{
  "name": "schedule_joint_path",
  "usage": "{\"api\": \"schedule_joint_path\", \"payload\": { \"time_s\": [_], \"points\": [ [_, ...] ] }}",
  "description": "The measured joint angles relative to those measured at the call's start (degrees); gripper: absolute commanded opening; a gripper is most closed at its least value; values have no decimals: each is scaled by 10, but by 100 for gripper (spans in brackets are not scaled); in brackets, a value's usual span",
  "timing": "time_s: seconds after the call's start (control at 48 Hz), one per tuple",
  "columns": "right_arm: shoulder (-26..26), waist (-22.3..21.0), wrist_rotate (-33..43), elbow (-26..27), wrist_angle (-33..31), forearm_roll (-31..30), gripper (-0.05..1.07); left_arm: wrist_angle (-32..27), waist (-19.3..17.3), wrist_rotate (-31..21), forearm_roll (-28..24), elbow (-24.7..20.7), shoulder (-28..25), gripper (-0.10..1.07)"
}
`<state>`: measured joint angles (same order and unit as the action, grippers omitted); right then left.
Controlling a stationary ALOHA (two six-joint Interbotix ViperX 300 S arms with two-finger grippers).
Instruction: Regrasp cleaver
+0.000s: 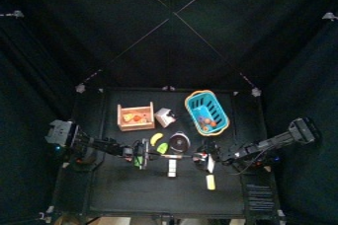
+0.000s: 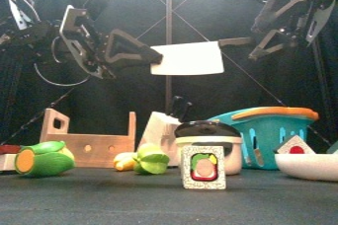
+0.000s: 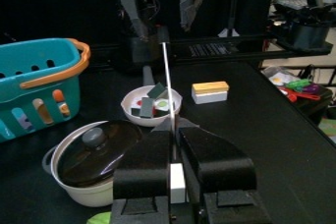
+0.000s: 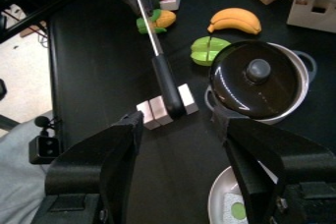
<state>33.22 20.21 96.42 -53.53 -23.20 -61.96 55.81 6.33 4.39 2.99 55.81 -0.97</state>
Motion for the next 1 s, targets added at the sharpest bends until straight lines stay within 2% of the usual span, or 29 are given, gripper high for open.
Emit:
{"api": "schedule_joint_path", "payload": {
  "time_s": [0.146, 0.25, 0.438, 0.542, 0.646, 0.792, 0.917, 1.0],
  "points": [
    [29, 0, 0, 8, 0, 69, 91, 0, 3, 0, 4, 0, 0, 43],
    [54, -5, 1, 25, -4, 146, 91, -2, 4, 1, 4, -1, 0, 43],
    [92, -54, -3, 56, -47, 310, 91, -4, 4, 1, 4, 0, 0, 43],
    [112, -72, -14, 66, -95, 347, 91, -4, 4, 0, 4, 0, 0, 43],
    [120, -76, -57, 89, -160, 387, 91, -4, 4, 1, 4, 0, 0, 43],
    [112, -90, -163, 129, -223, 447, 91, -4, 4, 1, 4, 0, 0, 43],
    [104, -119, -260, 149, -238, 490, 91, -4, 4, 1, 4, 0, 0, 43],
    [94, -138, -330, 150, -238, 495, 91, -4, 4, 1, 4, 0, 0, 43]
  ]
}}
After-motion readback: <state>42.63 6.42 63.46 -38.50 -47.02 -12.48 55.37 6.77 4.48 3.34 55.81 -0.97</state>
